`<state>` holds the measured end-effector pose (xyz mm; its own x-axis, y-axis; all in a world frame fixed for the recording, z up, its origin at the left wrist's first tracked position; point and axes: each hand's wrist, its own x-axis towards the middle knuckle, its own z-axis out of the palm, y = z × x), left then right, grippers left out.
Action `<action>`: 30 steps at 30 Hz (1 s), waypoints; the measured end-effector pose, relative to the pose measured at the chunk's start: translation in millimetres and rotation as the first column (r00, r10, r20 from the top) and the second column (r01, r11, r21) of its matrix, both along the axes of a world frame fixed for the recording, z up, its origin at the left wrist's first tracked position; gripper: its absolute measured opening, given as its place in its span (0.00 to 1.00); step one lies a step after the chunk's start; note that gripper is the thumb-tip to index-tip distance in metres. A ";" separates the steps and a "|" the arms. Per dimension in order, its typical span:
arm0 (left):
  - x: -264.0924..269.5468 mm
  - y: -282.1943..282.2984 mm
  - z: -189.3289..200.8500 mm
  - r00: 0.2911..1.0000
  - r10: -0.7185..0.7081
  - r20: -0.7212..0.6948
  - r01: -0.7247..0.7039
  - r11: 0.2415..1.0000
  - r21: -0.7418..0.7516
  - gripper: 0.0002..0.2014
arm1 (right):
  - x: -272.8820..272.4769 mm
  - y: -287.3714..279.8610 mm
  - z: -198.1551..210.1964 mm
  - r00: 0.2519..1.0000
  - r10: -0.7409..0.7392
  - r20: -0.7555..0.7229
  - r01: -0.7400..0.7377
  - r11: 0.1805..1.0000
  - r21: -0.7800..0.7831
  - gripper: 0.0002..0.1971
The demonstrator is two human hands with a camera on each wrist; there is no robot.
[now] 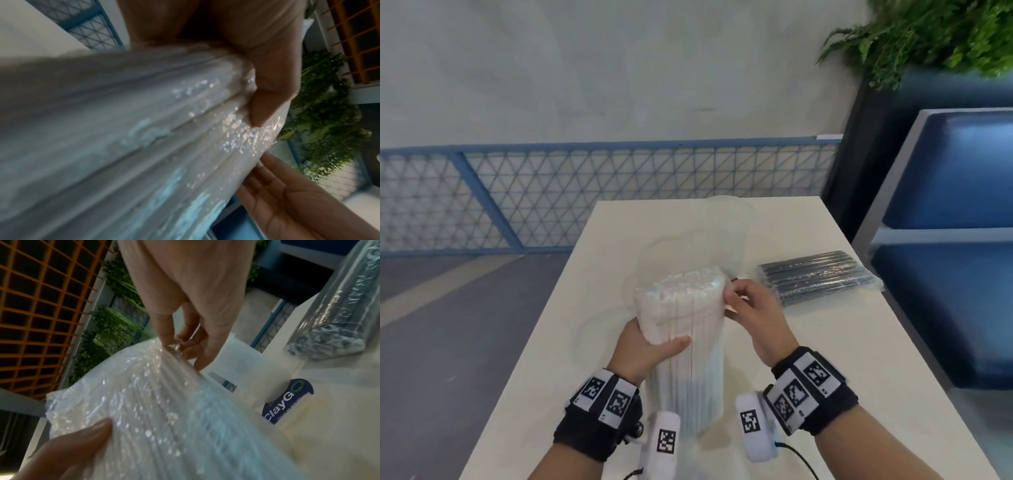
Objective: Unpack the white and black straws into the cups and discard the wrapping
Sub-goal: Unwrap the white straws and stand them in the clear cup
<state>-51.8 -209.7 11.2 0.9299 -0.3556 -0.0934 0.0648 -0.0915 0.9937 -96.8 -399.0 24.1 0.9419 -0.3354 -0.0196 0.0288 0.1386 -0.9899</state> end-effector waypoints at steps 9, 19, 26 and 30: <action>4.3 30.7 -10.1 0.986 0.165 0.002 -0.164 0.985 0.043 0.19 | 6.9 21.5 6.4 0.989 0.131 -0.061 -0.120 0.980 0.157 0.03; 1.2 35.1 -5.5 0.979 0.202 -0.038 -0.200 0.978 0.056 0.23 | 7.9 42.1 6.2 0.980 0.148 -0.129 -0.144 0.989 0.045 0.09; 5.2 35.1 -7.7 0.975 0.218 -0.033 -0.216 0.975 0.055 0.22 | 6.4 43.9 10.5 0.969 0.229 -0.088 -0.201 0.946 0.255 0.05; 8.4 38.5 -10.1 0.975 0.222 -0.031 -0.221 0.974 0.041 0.21 | 4.0 53.0 9.4 0.981 0.151 -0.124 -0.134 0.981 0.138 0.05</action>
